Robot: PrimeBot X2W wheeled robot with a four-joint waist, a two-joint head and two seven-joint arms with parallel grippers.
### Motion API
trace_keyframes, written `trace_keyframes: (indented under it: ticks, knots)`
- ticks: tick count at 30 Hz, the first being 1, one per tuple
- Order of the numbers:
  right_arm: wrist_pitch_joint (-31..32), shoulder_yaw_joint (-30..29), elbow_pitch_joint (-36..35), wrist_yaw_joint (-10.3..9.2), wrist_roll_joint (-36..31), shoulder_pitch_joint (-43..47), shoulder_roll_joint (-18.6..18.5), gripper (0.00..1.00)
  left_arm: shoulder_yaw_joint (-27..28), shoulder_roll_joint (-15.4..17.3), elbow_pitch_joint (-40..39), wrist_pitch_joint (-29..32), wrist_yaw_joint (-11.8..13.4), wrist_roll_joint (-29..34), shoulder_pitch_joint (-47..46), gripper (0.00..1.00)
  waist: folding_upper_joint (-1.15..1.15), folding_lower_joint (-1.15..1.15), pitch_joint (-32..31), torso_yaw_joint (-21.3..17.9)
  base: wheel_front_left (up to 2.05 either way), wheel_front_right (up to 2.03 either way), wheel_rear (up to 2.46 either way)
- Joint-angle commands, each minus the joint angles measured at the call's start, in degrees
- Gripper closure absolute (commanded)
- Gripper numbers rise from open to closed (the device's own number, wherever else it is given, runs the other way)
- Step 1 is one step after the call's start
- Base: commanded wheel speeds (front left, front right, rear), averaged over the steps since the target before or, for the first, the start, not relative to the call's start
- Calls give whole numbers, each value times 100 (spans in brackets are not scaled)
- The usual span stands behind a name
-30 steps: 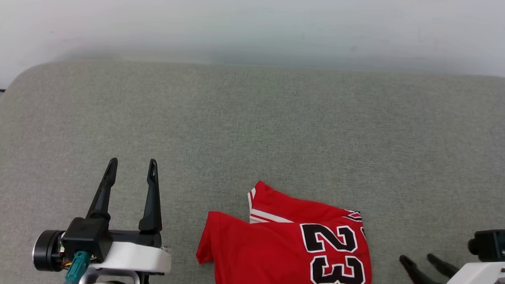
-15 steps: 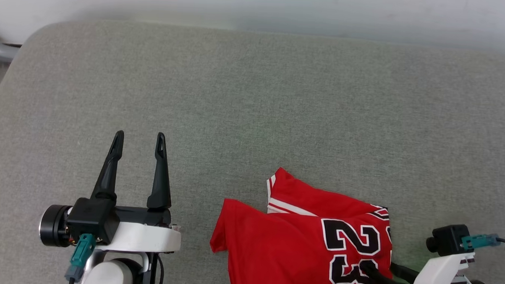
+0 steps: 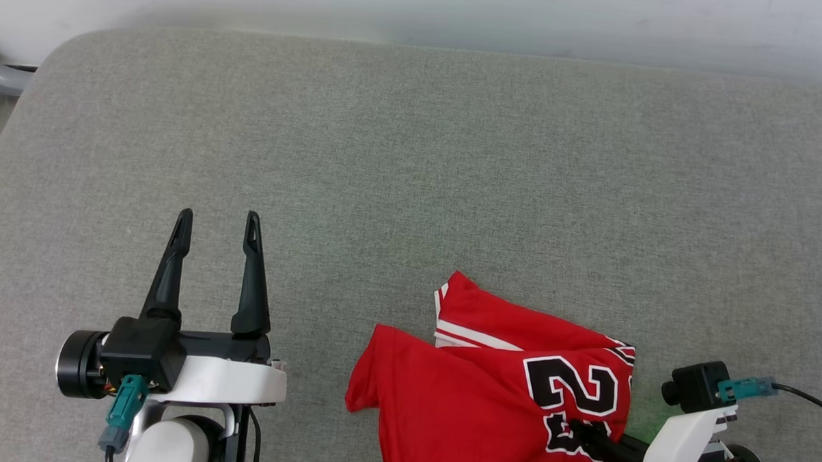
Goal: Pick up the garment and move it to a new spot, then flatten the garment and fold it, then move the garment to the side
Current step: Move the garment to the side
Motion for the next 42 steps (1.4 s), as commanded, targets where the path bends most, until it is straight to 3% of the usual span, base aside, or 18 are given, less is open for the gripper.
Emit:
trace_keyframes:
  ticks: [1,12,17,26,33,42]
  knots:
    - [-47,61,135,-21,-31,-23,-55,100,44,-26,16,-13,-39,46,-61,0,0,-1,-18,-19,0,0,0]
    - [-105,-62,31,-21,-255,-280,-358,100,189,-66,-29,-13,-162,189,110,0,0,-1,-191,-385,0,0,0]
    - [-28,-166,-89,-16,-531,-517,-591,100,212,-38,-193,-13,-245,260,103,0,0,-1,-119,-908,0,0,0]
    - [-18,41,-4,-14,-722,-1273,-854,100,123,84,-504,-13,-406,375,-95,0,0,-1,366,-2180,0,0,0]
    - [-340,451,495,-14,-560,-2165,-981,100,2,292,-788,178,-548,527,-430,0,0,-1,896,-2942,0,0,0]
    - [-954,497,1618,-15,-364,-3384,-1299,100,-364,486,-1496,663,-805,781,-994,0,0,-1,1725,-3274,0,0,0]
